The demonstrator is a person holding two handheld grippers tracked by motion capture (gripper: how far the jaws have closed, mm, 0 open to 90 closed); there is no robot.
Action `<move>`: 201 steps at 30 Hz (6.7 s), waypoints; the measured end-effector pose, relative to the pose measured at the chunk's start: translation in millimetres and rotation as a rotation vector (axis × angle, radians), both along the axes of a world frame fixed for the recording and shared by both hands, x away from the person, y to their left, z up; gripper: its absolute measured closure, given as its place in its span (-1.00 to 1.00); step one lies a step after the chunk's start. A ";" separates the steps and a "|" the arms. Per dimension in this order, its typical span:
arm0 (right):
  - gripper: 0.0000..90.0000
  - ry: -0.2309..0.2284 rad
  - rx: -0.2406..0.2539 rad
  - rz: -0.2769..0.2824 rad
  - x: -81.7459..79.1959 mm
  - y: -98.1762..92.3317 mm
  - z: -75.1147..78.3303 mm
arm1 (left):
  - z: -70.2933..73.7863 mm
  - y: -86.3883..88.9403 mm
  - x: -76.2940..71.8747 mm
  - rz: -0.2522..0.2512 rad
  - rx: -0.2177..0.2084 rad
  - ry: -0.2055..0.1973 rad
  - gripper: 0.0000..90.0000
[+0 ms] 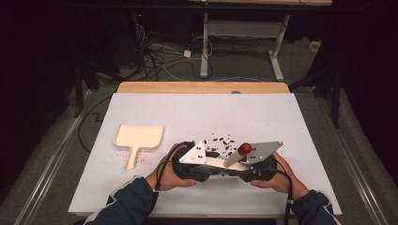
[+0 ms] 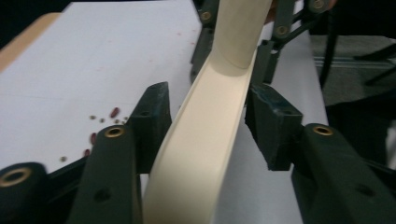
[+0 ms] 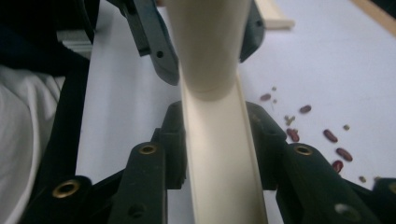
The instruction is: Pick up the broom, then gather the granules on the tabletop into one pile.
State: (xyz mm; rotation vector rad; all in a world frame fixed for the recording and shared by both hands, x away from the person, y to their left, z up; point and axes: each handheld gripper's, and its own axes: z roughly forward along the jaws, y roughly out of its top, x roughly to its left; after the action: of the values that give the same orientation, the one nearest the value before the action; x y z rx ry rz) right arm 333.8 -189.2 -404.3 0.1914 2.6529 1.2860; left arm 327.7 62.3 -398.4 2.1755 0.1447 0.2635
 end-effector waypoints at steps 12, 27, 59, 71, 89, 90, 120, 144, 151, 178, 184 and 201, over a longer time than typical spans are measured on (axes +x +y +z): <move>0.50 -0.024 0.083 -0.131 3.8 -18.2 14.2 | 9.4 47.0 -2.2 0.244 -0.054 -0.119 -0.61; 0.49 -0.070 0.075 -0.520 23.1 -53.3 24.9 | -22.2 146.3 -9.3 0.555 -0.023 -0.138 -0.65; 0.50 -0.166 -0.148 -0.738 91.2 -24.6 -21.0 | -52.6 154.0 -35.3 0.566 0.117 -0.117 -0.64; 0.49 -0.166 -0.144 -0.620 92.2 27.1 -32.2 | -55.7 151.8 -34.6 0.547 0.137 -0.101 -0.64; 0.49 -0.134 -0.107 -0.355 54.0 46.6 -30.7 | -56.1 149.4 -36.0 0.518 0.162 -0.101 -0.64; 0.49 -0.140 -0.114 -0.343 51.2 47.8 -30.8 | -55.9 149.8 -36.3 0.517 0.161 -0.101 -0.64; 0.50 0.026 0.070 -0.288 -4.5 47.9 13.0 | -45.4 164.1 -39.5 0.603 0.115 -0.165 -0.64; 0.49 0.173 0.071 -0.447 15.4 55.7 -30.2 | -49.5 162.0 -36.9 0.593 0.134 -0.141 -0.63; 0.50 0.156 0.071 -0.484 18.5 45.2 -24.9 | -50.4 159.2 -38.0 0.588 0.149 -0.138 -0.63; 0.48 0.237 0.213 -0.745 25.4 73.0 -42.8 | -54.3 155.5 -37.5 0.567 0.199 -0.135 -0.63; 0.49 0.226 0.201 -0.770 19.5 54.8 -34.5 | -55.8 154.5 -37.1 0.563 0.214 -0.134 -0.63; 0.49 0.067 0.204 -0.637 11.4 20.3 6.4 | -56.7 153.1 -37.6 0.553 0.233 -0.142 -0.63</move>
State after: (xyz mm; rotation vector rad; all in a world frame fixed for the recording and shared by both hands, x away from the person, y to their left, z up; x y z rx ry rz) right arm 345.2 -168.9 -397.8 1.0241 2.2045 1.3152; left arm 290.1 215.4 -455.1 2.2983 0.6658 0.7779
